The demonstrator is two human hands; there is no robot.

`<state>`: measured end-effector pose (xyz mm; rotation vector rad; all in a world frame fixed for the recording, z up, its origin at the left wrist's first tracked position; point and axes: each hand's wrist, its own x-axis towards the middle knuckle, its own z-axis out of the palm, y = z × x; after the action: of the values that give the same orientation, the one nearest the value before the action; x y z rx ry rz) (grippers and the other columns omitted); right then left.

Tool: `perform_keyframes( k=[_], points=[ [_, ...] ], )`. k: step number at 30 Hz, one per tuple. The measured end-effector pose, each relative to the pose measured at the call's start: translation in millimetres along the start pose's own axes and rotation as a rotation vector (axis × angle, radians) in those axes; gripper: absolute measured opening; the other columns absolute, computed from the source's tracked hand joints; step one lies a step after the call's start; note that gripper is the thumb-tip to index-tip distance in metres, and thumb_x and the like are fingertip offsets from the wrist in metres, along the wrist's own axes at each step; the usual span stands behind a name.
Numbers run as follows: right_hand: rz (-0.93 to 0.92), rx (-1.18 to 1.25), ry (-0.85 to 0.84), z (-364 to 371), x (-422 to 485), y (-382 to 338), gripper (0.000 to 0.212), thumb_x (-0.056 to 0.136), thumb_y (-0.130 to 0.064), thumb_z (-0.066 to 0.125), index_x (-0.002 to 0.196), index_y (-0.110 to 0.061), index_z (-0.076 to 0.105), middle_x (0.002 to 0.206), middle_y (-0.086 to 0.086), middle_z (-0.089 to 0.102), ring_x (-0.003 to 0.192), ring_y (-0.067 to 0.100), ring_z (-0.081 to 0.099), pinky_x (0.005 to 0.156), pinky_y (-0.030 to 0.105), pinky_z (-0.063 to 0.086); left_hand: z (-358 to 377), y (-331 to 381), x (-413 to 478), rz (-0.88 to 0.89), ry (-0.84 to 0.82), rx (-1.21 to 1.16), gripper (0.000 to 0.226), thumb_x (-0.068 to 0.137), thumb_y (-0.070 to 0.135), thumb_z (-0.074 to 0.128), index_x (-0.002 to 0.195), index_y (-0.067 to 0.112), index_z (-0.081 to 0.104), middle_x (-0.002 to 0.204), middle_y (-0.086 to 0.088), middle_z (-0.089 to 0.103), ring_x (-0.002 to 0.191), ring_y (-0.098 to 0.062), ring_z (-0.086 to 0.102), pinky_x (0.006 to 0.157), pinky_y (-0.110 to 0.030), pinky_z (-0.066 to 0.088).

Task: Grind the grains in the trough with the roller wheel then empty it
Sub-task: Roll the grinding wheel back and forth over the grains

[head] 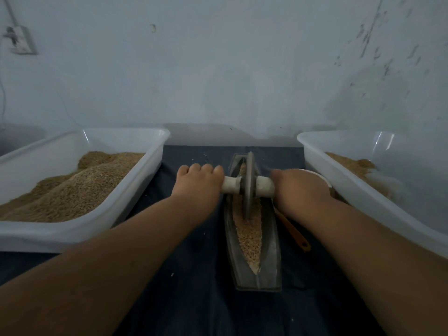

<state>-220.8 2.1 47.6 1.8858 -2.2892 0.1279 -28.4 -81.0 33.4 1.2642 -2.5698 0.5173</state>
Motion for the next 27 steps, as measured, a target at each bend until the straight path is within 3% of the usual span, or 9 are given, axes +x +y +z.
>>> perform_keyframes(
  k=[2, 5, 9, 12, 14, 16, 19, 23, 27],
  points=[
    [0.024, 0.014, -0.087, -4.4, -19.5, -3.2, 0.02, 0.084, -0.025, 0.061, 0.1, -0.026, 0.051, 0.093, 0.001, 0.055, 0.086, 0.022, 0.056, 0.08, 0.038, 0.05, -9.1, 1.5, -22.3, 0.036, -0.006, -0.008, 0.038, 0.08, 0.02, 0.06, 0.112, 0.022, 0.039, 0.109, 0.0, 0.052, 0.1, -0.023, 0.051, 0.089, -0.039, 0.037],
    [0.01, -0.047, 0.033, -8.0, -49.0, -5.9, 0.008, 0.087, -0.025, 0.053, 0.094, -0.029, 0.051, 0.075, -0.006, 0.048, 0.069, 0.017, 0.051, 0.059, 0.03, 0.044, -21.3, 1.6, -53.4, 0.06, 0.008, -0.025, 0.042, 0.079, 0.021, 0.061, 0.112, 0.026, 0.035, 0.106, 0.005, 0.048, 0.098, -0.019, 0.048, 0.088, -0.037, 0.035],
    [-0.026, -0.055, 0.108, -13.1, -70.5, -8.9, 0.008, 0.085, -0.027, 0.053, 0.087, -0.032, 0.047, 0.067, -0.008, 0.046, 0.06, 0.013, 0.048, 0.052, 0.029, 0.041, -27.3, 2.4, -76.5, 0.069, 0.043, -0.018, 0.044, 0.076, 0.02, 0.058, 0.109, 0.029, 0.032, 0.095, 0.01, 0.034, 0.092, -0.015, 0.044, 0.083, -0.035, 0.032],
    [-0.006, -0.058, 0.046, -10.8, -56.0, -8.3, 0.01, 0.09, -0.024, 0.052, 0.084, -0.026, 0.043, 0.069, -0.006, 0.042, 0.068, 0.014, 0.048, 0.058, 0.029, 0.038, -22.3, 1.5, -68.3, 0.042, 0.016, -0.044, 0.042, 0.075, 0.017, 0.058, 0.107, 0.028, 0.033, 0.094, 0.009, 0.033, 0.091, -0.016, 0.042, 0.085, -0.035, 0.032],
    [0.023, -0.039, -0.102, -9.0, -39.5, -9.2, 0.016, 0.094, -0.018, 0.05, 0.081, -0.019, 0.04, 0.077, 0.0, 0.041, 0.085, 0.016, 0.049, 0.074, 0.03, 0.039, -15.1, 0.5, -53.1, 0.019, -0.03, -0.066, 0.04, 0.077, 0.017, 0.061, 0.103, 0.027, 0.032, 0.1, 0.007, 0.043, 0.098, -0.018, 0.047, 0.089, -0.035, 0.034],
    [0.004, -0.038, -0.126, -10.0, -20.3, -9.0, 0.008, 0.09, -0.017, 0.057, 0.095, -0.017, 0.05, 0.09, 0.002, 0.05, 0.092, 0.018, 0.053, 0.086, 0.035, 0.044, -6.8, -1.0, -32.5, 0.004, -0.043, -0.064, 0.037, 0.079, 0.018, 0.062, 0.101, 0.025, 0.033, 0.108, 0.003, 0.05, 0.102, -0.021, 0.05, 0.091, -0.036, 0.036],
    [0.024, -0.048, -0.091, -14.9, 3.2, -8.5, 0.028, 0.081, -0.019, 0.066, 0.106, -0.021, 0.052, 0.086, -0.001, 0.05, 0.083, 0.021, 0.052, 0.08, 0.037, 0.049, 3.5, -3.3, 2.3, -0.025, -0.022, -0.012, 0.034, 0.082, 0.017, 0.059, 0.111, 0.019, 0.042, 0.115, -0.004, 0.054, 0.108, -0.027, 0.052, 0.094, -0.04, 0.037],
    [0.029, -0.058, 0.103, -12.8, 25.0, -7.4, 0.024, 0.082, -0.015, 0.064, 0.093, -0.023, 0.044, 0.094, 0.003, 0.057, 0.087, 0.026, 0.057, 0.071, 0.035, 0.04, 10.6, -4.9, 32.5, -0.078, 0.011, -0.017, 0.032, 0.084, 0.015, 0.054, 0.114, 0.017, 0.043, 0.117, -0.008, 0.054, 0.11, -0.03, 0.051, 0.097, -0.042, 0.037],
    [0.02, -0.074, 0.088, -8.1, 20.5, -6.2, 0.024, 0.082, -0.015, 0.064, 0.101, -0.019, 0.05, 0.084, 0.0, 0.048, 0.081, 0.023, 0.051, 0.072, 0.035, 0.041, 16.6, -3.7, 25.2, -0.088, 0.04, -0.012, 0.031, 0.084, 0.015, 0.054, 0.113, 0.018, 0.043, 0.115, -0.006, 0.054, 0.107, -0.028, 0.051, 0.095, -0.041, 0.036]
  ],
)
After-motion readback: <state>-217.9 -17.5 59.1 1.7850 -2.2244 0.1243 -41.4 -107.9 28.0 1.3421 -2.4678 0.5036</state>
